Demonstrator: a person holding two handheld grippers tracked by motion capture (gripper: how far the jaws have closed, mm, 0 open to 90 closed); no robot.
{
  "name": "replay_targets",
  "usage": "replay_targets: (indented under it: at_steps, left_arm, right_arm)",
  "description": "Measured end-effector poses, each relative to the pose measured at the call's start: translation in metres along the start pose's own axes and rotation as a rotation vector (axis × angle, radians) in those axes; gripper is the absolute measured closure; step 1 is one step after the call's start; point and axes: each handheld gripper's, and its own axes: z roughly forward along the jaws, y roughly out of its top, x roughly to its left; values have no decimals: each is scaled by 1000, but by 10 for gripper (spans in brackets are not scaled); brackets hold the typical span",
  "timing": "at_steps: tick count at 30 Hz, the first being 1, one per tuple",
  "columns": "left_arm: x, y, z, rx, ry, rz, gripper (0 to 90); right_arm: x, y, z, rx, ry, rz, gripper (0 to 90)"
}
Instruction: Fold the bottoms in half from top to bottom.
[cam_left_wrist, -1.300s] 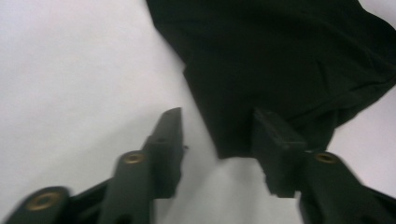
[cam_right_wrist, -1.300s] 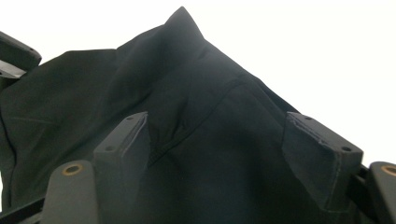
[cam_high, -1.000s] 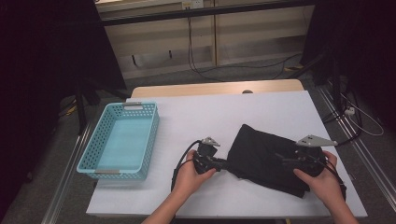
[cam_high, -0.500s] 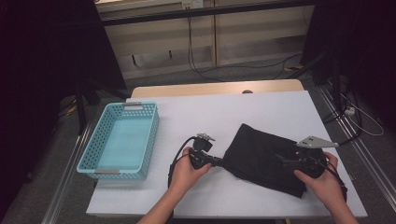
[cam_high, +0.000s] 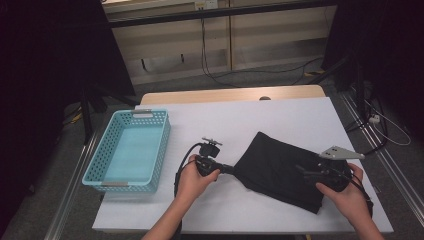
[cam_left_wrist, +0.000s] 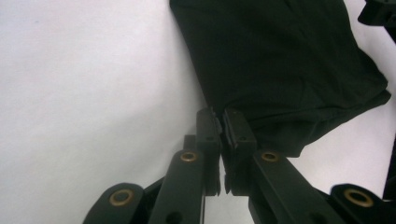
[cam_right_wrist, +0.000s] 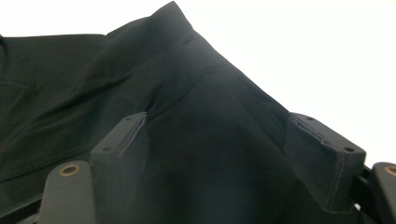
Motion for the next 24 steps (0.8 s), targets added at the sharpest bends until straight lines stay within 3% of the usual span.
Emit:
replay_targets:
  at_steps: [6,24]
  left_arm:
    - [7,-1,-7,-6,1,-32,869]
    - [23,0,-25,-18,28,-67,881]
  right_arm:
    - [0,0,-1,-6,1,-3,226]
    - [3,1,0,-9,5,-10,220]
